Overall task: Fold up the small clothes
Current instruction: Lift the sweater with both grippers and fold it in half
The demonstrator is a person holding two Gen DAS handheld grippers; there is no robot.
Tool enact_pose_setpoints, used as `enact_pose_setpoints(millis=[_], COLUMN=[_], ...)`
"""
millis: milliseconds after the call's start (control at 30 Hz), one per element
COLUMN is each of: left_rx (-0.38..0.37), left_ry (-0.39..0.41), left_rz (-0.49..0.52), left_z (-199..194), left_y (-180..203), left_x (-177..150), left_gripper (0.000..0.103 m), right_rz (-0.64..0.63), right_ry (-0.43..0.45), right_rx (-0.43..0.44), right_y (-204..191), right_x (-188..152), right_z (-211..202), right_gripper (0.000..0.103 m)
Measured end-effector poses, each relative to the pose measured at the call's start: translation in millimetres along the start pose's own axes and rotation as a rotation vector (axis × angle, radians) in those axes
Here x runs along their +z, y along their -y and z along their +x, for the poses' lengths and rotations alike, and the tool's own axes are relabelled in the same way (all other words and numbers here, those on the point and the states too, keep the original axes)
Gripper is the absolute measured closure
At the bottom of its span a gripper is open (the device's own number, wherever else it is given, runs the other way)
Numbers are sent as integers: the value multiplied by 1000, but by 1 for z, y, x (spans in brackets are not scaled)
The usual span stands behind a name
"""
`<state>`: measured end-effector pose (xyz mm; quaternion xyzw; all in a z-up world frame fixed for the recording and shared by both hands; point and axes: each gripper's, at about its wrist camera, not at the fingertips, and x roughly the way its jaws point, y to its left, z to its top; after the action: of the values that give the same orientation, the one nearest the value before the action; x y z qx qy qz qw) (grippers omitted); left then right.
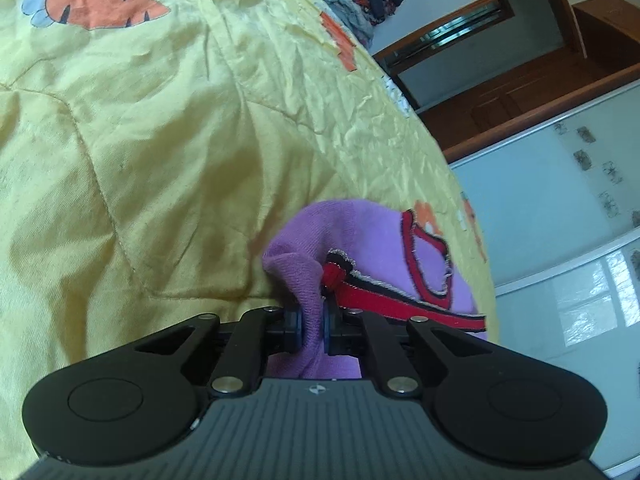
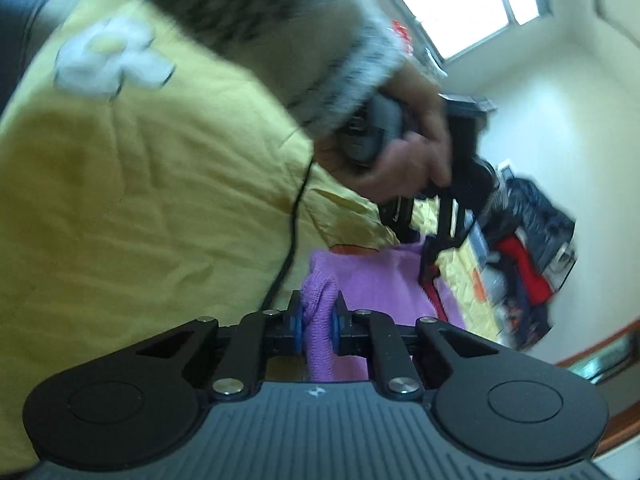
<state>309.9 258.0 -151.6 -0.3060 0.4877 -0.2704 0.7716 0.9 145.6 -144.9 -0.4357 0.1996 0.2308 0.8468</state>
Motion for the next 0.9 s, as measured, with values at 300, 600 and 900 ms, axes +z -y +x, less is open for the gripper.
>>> enact_pose_setpoints(millis=[300, 600, 900], left_rx=[-50, -159, -261], left_ry=[38, 70, 104], left_rz=[-5, -129, -165], left_z=[-12, -13, 8], left_y=[24, 21, 81], left_x=[-2, -12, -5], left_gripper=[94, 94, 94], right_rz=[713, 1088, 1304], right_ry=[97, 156, 320], right_rx=[176, 351, 320], right_y=[110, 137, 179], right_x=[-34, -77, -131], right_z=[-25, -26, -68], right_gripper=[92, 92, 92])
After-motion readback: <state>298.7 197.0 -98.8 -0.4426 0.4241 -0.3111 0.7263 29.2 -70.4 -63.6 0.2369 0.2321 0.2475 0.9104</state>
